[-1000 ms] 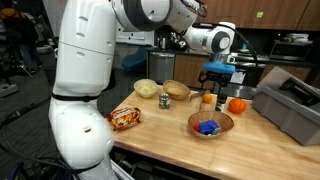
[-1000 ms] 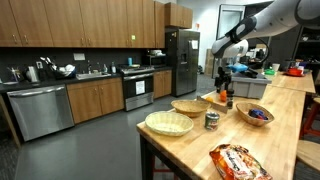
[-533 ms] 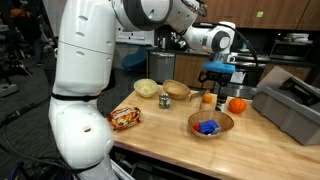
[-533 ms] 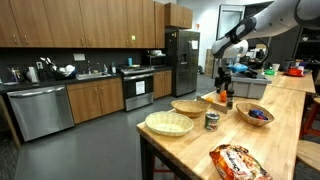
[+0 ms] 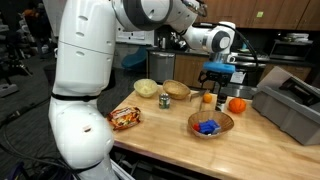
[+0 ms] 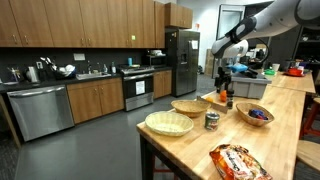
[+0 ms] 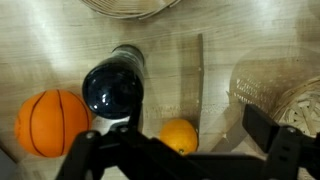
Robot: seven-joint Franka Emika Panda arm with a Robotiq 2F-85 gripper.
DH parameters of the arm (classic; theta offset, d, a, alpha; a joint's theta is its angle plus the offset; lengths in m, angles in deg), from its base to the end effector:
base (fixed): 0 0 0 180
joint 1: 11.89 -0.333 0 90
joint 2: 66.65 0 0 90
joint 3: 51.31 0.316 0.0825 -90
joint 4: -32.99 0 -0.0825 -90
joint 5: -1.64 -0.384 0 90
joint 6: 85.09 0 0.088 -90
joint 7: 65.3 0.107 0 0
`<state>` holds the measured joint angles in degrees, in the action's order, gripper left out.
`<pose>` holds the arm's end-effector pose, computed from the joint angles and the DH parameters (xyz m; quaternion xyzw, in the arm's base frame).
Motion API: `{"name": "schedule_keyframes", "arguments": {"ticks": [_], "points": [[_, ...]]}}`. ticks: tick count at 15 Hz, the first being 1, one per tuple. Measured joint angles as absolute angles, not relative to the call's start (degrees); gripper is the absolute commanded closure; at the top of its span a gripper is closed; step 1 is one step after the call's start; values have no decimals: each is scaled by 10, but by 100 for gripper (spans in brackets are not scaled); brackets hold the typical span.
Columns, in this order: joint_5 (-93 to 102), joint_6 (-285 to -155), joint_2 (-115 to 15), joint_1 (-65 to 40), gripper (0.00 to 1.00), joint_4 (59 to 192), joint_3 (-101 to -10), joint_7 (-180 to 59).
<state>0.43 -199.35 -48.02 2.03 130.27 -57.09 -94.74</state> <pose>0.6099 -0.2110 0.4039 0.9965 0.0828 -0.0150 0.0003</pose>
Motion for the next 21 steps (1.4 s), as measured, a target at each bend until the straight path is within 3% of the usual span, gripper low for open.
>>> {"name": "schedule_keyframes", "arguments": {"ticks": [21], "points": [[20,-2005,-505,31,0,1301,-610,-904]]}}
